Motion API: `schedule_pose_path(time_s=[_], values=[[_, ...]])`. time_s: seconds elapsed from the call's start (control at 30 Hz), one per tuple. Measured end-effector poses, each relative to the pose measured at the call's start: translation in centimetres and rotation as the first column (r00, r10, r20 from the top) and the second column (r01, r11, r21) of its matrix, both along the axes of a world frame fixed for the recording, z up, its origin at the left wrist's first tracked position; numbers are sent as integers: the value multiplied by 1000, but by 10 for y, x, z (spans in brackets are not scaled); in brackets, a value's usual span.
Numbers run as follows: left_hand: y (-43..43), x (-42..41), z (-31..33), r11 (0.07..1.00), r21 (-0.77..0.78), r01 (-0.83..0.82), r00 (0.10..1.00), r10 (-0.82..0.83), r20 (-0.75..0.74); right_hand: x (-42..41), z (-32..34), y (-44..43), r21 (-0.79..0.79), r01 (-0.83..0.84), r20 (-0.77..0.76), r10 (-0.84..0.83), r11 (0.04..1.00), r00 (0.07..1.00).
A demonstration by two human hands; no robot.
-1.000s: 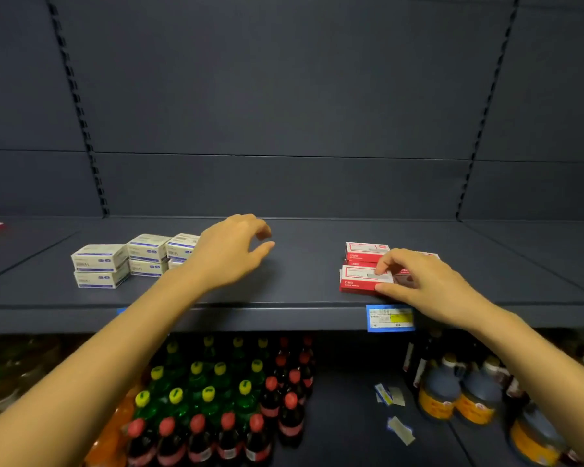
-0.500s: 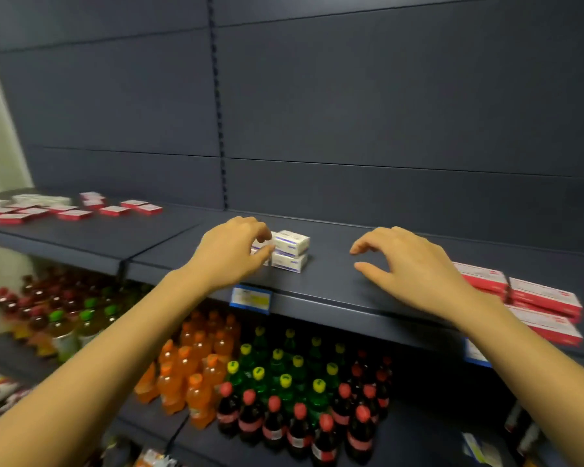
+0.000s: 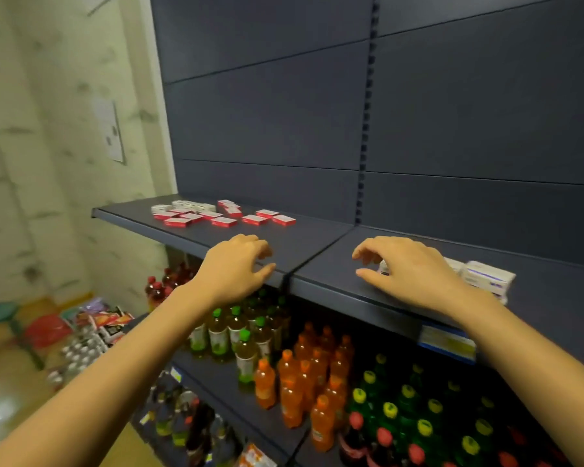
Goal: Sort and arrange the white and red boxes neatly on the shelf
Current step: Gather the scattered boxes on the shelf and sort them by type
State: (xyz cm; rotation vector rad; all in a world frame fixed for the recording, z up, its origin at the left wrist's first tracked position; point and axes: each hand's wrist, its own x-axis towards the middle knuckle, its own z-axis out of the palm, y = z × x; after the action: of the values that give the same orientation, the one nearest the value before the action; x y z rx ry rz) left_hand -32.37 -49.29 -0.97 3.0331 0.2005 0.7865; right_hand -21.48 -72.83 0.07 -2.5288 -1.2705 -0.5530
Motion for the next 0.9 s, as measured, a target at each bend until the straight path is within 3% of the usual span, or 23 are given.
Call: schedule_pose_path(time_s=[0.23, 0.47, 0.9], values=[[109, -17, -5, 999, 40, -10, 1000, 10, -16, -4, -10, 121, -4, -1, -28, 1, 1000, 1000], [185, -18, -14, 999, -38, -25, 999, 23, -48, 7, -11, 208, -39, 9, -51, -11, 999, 999], [294, 91, -15, 998, -50, 40, 996, -44, -81, 120, -16, 326, -130, 157, -54, -165, 979, 985]])
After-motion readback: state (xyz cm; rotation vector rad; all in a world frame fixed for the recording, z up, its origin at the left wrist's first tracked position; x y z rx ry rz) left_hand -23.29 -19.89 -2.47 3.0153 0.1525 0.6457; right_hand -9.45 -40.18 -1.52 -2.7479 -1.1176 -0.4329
